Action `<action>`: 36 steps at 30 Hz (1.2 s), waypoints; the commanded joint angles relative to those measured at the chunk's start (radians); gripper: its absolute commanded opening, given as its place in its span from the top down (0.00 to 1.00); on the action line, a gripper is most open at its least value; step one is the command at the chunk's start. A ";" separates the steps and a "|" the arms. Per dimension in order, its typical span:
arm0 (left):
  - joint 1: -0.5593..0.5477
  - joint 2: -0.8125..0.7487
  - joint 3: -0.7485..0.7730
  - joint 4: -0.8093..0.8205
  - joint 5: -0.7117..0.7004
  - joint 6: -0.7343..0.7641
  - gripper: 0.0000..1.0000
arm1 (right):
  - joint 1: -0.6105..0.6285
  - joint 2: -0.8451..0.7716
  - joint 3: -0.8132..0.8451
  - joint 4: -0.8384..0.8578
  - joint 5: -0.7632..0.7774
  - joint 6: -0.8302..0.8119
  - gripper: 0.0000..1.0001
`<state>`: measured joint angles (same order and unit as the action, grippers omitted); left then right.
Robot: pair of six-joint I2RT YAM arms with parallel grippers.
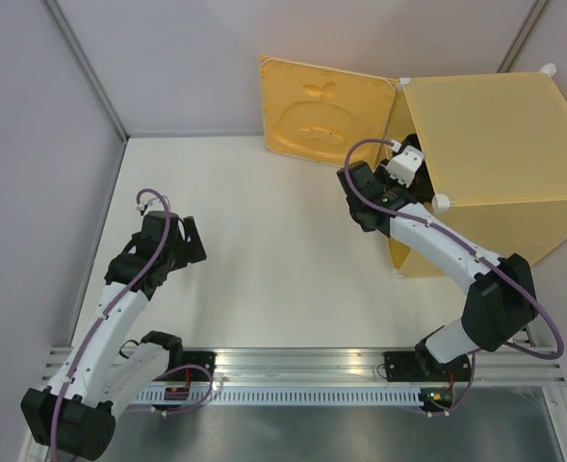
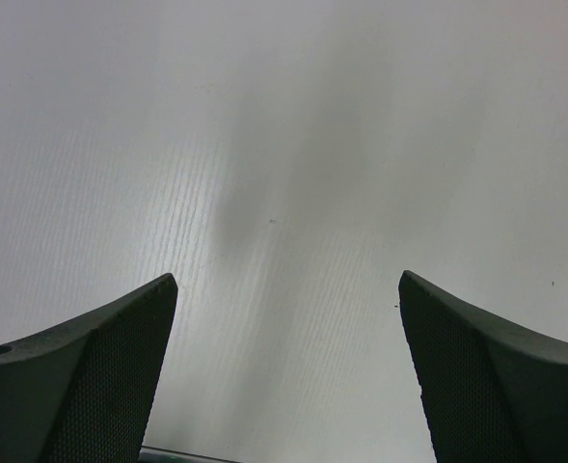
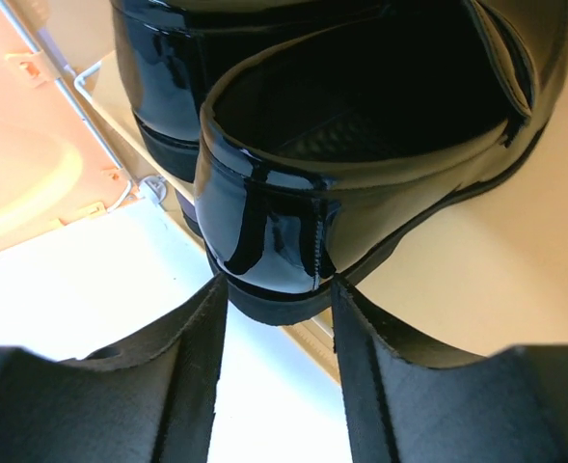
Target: Place and organize the shoes in the shoe cabinet
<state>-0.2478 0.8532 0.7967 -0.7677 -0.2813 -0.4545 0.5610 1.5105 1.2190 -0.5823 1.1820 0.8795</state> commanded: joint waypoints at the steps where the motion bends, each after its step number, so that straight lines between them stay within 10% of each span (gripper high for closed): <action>1: 0.005 0.001 -0.002 0.038 0.013 0.033 0.02 | -0.047 -0.032 0.005 0.110 -0.007 -0.086 0.47; 15: 0.005 0.007 -0.004 0.036 0.011 0.033 0.02 | 0.005 -0.088 0.022 0.088 -0.163 -0.231 0.13; 36: 0.005 -0.005 -0.005 0.036 0.005 0.028 0.02 | 0.073 0.010 0.085 0.222 -0.425 -0.537 0.14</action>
<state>-0.2478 0.8574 0.7952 -0.7670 -0.2813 -0.4541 0.6792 1.4979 1.2652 -0.4095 0.8066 0.4126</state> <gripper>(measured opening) 0.980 0.863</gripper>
